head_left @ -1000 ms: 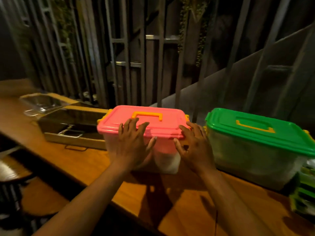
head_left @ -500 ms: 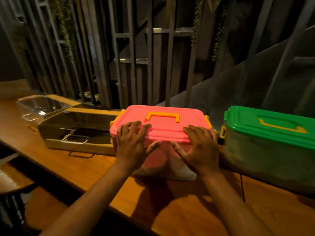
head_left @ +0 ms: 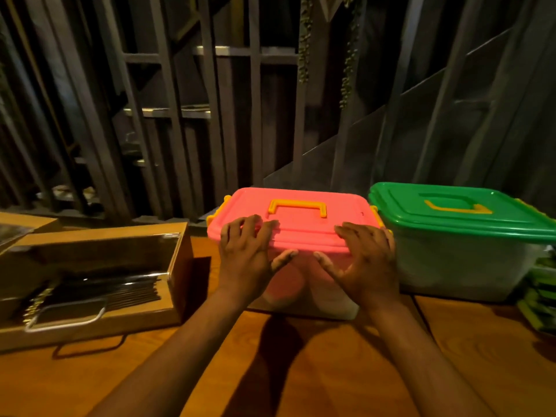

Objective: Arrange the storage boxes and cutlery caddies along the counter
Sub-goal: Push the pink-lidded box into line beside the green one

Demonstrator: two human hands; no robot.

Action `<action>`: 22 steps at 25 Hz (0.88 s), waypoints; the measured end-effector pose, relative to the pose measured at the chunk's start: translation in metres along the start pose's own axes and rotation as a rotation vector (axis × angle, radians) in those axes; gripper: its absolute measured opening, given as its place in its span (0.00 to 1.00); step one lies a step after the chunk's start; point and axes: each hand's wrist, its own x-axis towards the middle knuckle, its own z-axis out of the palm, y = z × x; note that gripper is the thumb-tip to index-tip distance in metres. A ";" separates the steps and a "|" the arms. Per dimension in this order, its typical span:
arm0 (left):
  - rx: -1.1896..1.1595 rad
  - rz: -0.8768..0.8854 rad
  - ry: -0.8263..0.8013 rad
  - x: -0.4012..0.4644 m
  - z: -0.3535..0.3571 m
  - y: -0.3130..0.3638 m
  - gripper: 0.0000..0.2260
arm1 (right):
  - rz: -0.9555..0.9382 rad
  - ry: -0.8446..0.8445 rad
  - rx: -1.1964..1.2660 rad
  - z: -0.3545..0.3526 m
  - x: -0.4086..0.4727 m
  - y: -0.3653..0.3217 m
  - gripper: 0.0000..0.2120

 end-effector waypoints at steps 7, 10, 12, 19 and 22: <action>0.002 0.044 0.028 0.017 0.018 -0.009 0.32 | 0.029 -0.001 -0.052 0.016 0.010 -0.002 0.30; 0.029 0.060 0.050 0.011 0.018 -0.011 0.32 | 0.025 0.022 -0.015 0.015 0.006 -0.002 0.31; 0.045 0.063 0.048 0.011 0.017 -0.012 0.32 | 0.026 0.027 0.004 0.014 0.007 -0.001 0.30; 0.125 0.046 0.056 0.011 0.015 -0.011 0.32 | -0.015 0.017 0.038 0.016 0.012 0.005 0.28; 0.128 0.028 0.109 0.009 0.016 -0.007 0.32 | -0.032 0.010 0.057 0.019 0.014 0.010 0.28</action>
